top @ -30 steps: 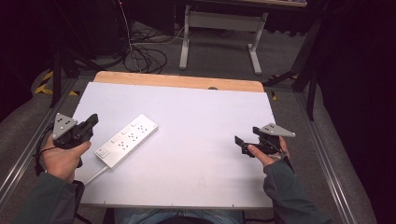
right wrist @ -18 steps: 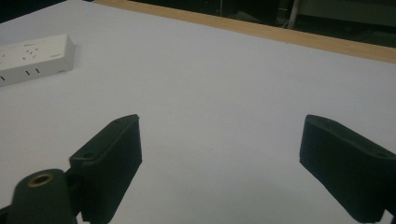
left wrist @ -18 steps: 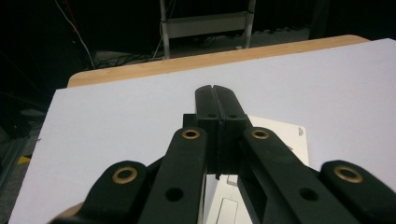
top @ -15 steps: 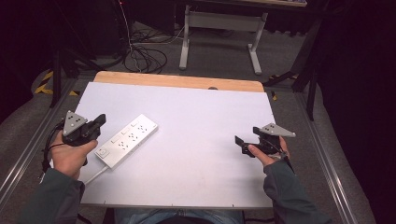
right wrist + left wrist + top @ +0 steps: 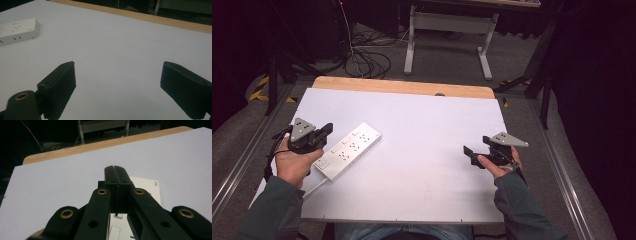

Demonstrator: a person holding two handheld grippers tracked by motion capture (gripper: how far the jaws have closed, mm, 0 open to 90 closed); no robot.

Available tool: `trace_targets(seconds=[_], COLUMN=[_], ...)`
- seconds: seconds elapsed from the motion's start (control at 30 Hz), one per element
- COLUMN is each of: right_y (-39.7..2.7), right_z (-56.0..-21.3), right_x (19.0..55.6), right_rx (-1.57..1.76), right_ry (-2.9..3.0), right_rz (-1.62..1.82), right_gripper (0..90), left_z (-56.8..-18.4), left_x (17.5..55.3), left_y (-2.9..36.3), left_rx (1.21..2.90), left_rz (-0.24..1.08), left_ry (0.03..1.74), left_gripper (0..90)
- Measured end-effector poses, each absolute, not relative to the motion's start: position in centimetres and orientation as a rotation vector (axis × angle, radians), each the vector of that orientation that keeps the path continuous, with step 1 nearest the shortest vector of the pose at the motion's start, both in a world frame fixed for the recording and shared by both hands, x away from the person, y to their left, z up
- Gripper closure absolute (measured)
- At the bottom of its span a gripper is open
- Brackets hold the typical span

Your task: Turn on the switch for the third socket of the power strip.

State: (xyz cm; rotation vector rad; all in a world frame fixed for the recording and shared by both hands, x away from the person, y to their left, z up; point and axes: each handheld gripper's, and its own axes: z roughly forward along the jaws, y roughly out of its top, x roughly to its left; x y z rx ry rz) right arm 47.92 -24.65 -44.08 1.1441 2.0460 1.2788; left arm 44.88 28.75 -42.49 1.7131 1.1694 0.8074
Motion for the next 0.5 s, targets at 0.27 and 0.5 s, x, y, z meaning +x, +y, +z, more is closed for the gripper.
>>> trace_targets(seconds=[0.27,0.5], right_y=[-24.65,-24.59], right_z=[-44.06,-44.10], right_x=[47.89,47.90], right_rx=[1.142,1.139], right_ry=[2.045,2.053], right_rz=[1.281,1.276], right_gripper=[13.4,13.5], left_z=[-42.67,-42.82], left_x=[45.40,45.85], left_y=[28.23,27.89], left_rx=[1.739,1.762], left_rz=[0.798,0.794], left_ry=[1.164,1.157], left_gripper=[90.0,90.0])
